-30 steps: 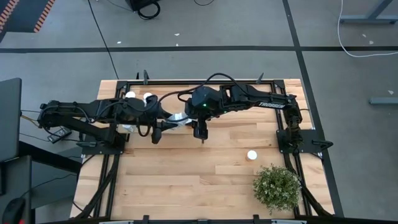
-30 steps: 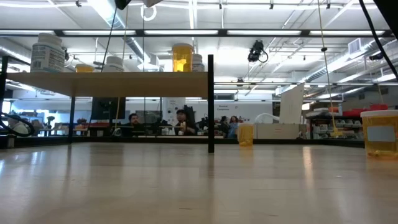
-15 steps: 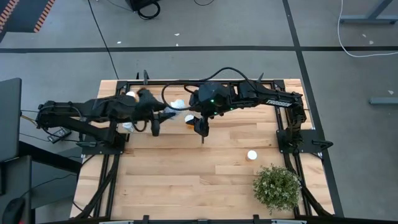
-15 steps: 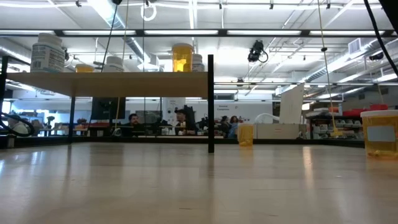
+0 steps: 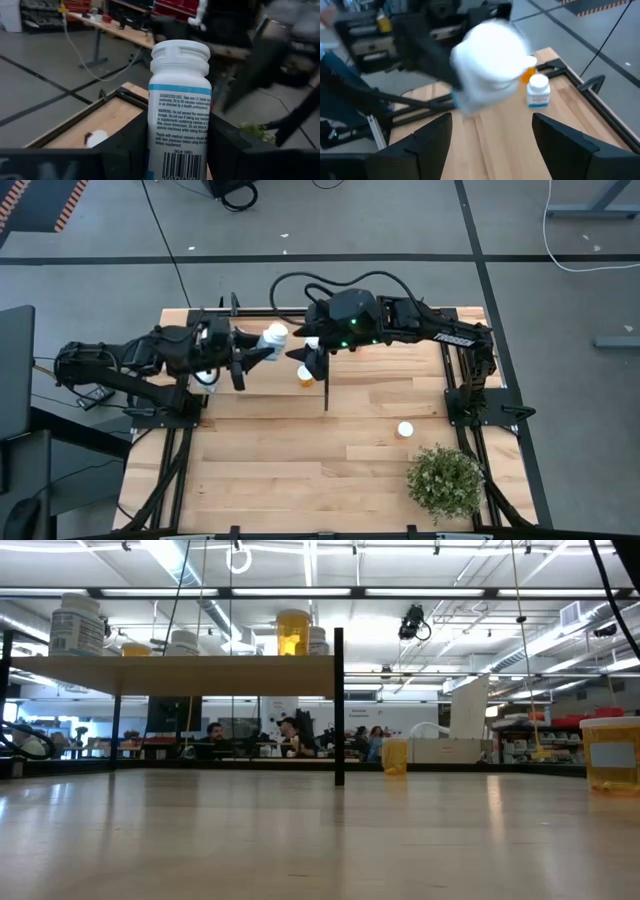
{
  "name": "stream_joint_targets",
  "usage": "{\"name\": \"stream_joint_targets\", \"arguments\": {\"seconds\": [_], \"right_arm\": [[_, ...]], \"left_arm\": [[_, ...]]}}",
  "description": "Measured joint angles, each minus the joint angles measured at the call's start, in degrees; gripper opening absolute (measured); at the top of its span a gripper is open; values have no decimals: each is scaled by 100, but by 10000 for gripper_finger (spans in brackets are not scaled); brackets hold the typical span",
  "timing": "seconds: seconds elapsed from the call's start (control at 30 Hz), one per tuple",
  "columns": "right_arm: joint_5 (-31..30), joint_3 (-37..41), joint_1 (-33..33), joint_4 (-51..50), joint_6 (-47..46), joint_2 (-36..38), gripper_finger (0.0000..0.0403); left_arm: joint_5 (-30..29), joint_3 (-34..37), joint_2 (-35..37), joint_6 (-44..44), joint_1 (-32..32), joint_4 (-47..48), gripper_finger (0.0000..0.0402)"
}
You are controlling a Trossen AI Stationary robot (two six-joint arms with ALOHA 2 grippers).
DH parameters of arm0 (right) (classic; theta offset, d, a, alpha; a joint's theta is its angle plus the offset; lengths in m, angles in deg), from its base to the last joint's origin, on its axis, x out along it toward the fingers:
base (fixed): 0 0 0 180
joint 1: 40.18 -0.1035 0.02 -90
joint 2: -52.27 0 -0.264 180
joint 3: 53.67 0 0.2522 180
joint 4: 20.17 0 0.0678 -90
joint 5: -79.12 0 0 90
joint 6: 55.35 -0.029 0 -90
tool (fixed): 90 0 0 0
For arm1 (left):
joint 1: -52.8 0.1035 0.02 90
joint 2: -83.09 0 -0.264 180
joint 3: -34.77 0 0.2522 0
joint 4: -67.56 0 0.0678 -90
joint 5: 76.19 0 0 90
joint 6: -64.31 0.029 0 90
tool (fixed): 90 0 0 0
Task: Pick and place medicine bottles onto shelf by color
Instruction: Put the white pill bottle on the shelf
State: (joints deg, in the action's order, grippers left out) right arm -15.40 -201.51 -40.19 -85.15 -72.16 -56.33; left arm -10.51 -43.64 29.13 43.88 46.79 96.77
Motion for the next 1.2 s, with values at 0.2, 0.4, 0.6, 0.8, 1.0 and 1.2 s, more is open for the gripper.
{"name": "stream_joint_targets", "arguments": {"seconds": [0.2,0.4,0.6,0.8,1.0,1.2], "right_arm": [[0,0,67,-75,4,0,282],[0,0,71,-341,26,0,282],[0,0,64,-552,25,0,282],[2,0,60,-929,26,28,282],[64,0,57,-1053,28,28,282],[77,0,63,-1370,120,28,282]], "left_arm": [[-416,-2,1,-249,-235,1097,165],[-1393,362,13,-840,-487,1635,163],[-2899,1342,39,-1341,-979,616,163],[-3921,2334,-49,-1535,-1454,-934,160],[-4870,2566,-441,-1870,-1669,-966,160],[-5265,2566,-1029,-2013,-1712,-975,160]]}}
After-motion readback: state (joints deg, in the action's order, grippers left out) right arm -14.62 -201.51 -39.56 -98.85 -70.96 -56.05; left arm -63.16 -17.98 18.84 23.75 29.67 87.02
